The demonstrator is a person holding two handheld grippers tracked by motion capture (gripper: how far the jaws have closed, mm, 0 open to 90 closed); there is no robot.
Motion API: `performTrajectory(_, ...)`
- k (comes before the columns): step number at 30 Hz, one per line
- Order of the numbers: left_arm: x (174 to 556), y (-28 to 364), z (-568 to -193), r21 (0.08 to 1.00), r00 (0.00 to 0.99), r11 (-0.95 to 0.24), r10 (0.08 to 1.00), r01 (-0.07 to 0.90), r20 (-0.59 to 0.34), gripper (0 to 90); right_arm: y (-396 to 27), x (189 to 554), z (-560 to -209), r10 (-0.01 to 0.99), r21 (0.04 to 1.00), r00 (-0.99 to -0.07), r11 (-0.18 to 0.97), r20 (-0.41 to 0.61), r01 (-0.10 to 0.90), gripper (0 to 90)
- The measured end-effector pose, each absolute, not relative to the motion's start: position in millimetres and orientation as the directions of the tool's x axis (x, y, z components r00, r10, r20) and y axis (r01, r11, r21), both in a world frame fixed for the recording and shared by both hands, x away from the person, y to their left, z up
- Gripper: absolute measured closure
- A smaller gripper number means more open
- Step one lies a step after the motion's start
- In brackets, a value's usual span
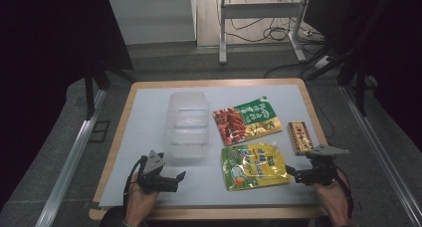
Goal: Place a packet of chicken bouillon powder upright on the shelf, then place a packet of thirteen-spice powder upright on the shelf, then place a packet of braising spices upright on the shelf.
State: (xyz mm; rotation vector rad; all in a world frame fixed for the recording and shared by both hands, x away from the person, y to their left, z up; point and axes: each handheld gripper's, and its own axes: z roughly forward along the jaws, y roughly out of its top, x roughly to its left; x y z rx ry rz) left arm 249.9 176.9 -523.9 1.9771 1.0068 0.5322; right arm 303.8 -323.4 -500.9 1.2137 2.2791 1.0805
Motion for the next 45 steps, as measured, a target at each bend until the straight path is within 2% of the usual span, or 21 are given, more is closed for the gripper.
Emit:
performTrajectory(12,248.7,174.9,-523.3,0.827,0.587,-0.343,0.809,0.447,0.018,0.0,-314.9,302.8,-501.5,0.802,0.742,-0.596,0.377,0.038,0.554,1.2)
performTrajectory(40,247.0,160.0,-523.9,0.815,0.650,-0.383,0.760,0.435,0.010,0.7,-313.1,299.7,-496.8,0.804,0.767,-0.593,0.355,0.041,0.535,0.0)
performTrajectory(45,246.5,157.9,-521.3,0.829,0.668,-0.355,0.744,0.432,-0.030,0.8,-311.4,299.2,-496.6,0.802,0.767,-0.596,0.359,0.038,0.532,0.0)
